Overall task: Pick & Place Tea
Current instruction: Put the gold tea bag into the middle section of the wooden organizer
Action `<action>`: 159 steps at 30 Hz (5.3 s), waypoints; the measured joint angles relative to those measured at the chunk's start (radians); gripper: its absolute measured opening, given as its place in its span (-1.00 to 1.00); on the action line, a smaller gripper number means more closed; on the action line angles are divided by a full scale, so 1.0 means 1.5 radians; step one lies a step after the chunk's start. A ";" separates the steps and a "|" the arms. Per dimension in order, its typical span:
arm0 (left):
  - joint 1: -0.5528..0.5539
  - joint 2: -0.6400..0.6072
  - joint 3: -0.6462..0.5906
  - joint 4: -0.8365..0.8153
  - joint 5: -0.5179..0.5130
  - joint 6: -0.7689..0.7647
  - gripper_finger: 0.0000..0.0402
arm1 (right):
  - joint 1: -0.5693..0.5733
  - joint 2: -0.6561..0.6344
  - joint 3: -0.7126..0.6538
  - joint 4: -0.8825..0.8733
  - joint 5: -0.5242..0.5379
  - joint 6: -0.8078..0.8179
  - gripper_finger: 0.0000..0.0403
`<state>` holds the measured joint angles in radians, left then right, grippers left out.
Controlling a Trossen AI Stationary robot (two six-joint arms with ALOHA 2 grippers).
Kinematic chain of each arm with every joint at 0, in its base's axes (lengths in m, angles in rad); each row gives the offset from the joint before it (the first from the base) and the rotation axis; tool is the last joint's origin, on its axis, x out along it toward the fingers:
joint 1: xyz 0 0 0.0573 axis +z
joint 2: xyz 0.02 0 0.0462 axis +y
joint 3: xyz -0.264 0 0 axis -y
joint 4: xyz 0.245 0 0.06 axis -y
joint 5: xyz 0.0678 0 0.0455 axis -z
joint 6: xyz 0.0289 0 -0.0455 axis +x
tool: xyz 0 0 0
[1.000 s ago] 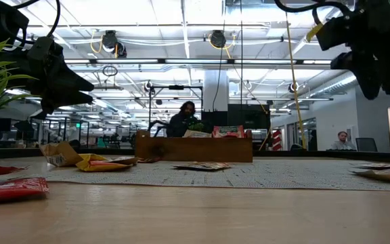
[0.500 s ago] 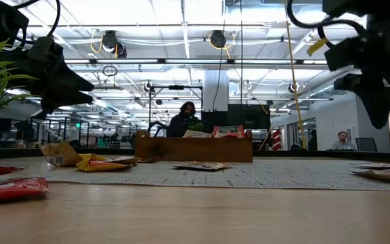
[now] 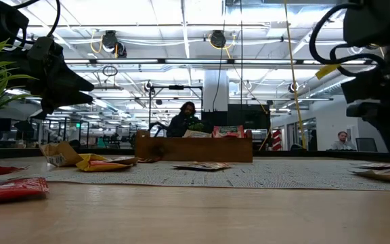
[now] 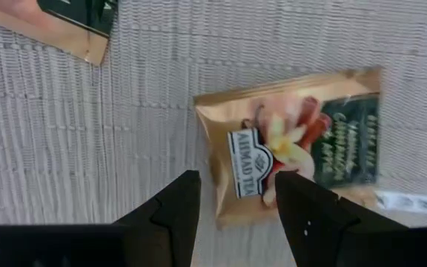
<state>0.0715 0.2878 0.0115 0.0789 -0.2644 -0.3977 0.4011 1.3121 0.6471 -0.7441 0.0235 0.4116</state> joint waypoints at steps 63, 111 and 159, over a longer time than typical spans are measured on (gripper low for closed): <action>0.000 0.000 0.000 0.000 0.000 0.000 0.05 | -0.050 0.049 0.412 -0.456 0.146 -0.091 -0.97; 0.000 0.000 0.000 0.000 0.000 0.000 0.05 | -0.296 0.520 0.879 -0.274 0.210 -0.267 -0.97; 0.000 0.000 0.000 0.000 0.000 0.000 0.05 | -0.351 0.599 0.821 -0.170 0.225 -0.279 -0.59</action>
<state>0.0715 0.2878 0.0116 0.0788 -0.2645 -0.3977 -0.1249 2.2101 1.8786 -0.9993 0.3612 -0.0066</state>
